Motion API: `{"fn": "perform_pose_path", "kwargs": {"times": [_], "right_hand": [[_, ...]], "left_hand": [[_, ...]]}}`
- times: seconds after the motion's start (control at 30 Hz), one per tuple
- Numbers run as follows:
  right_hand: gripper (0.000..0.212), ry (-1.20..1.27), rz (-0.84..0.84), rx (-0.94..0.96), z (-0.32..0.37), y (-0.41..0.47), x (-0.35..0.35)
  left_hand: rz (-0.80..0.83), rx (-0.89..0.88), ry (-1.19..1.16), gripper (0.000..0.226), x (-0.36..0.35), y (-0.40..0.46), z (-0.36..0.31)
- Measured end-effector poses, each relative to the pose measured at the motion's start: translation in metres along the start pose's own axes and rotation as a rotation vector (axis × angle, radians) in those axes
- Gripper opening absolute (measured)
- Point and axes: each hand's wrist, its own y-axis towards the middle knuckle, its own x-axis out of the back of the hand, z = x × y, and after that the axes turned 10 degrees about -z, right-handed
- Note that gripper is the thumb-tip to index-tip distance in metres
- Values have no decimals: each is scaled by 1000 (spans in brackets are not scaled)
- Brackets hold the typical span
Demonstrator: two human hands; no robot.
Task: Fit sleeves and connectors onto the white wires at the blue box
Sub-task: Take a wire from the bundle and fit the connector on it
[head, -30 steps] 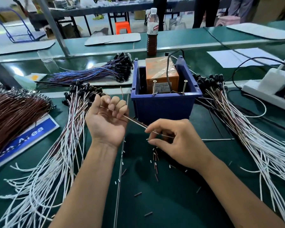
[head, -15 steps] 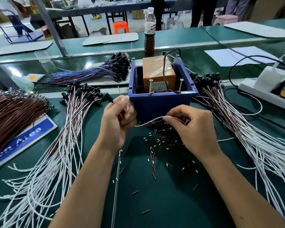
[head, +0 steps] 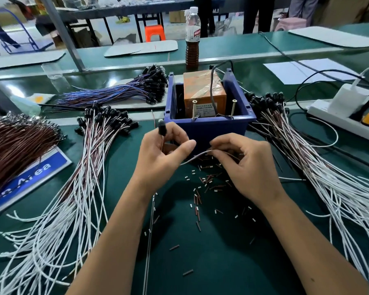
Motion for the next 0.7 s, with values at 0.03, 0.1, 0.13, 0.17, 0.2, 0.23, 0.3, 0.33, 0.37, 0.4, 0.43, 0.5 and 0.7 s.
{"fn": "perform_pose_path", "kwargs": {"times": [0.03, 0.1, 0.13, 0.17, 0.2, 0.23, 0.3, 0.33, 0.37, 0.4, 0.43, 0.5, 0.7], "right_hand": [[16, 17, -13, -17, 0, 1, 0], [15, 41, -31, -37, -1, 1, 0], [14, 44, -34, -36, -1, 1, 0], [13, 43, -33, -33, -2, 1, 0], [12, 41, -30, -29, -2, 1, 0], [12, 38, -25, -27, -2, 1, 0], [11, 34, -21, -28, -3, 1, 0], [10, 30, -18, -26, -3, 1, 0], [9, 23, -13, -20, -3, 1, 0], [9, 13, -10, -15, -2, 1, 0], [8, 4, -10, -11, -2, 1, -1], [9, -9, -17, -11, -2, 2, -1], [6, -11, -10, -63, -1, 3, 0]], "left_hand": [[20, -16, 39, 12, -4, -1, 0], [45, -73, 143, 8, -11, -4, 1], [57, -114, 196, 6, -14, -5, 1], [75, -144, 231, 5, -16, -5, 1], [95, -149, 247, 6, -17, -6, 1], [113, -127, 248, 7, -18, -6, 2], [132, -79, 240, 10, -18, -6, 2], [135, -65, 247, 9, -17, -6, 3], [137, -54, 258, 9, -17, -6, 3], [140, -43, 266, 7, -17, -6, 4], [143, -32, 270, 6, -18, -6, 3], [141, -8, 260, 6, -20, -7, 3], [126, -12, 220, 6, -20, -8, 4]]}}
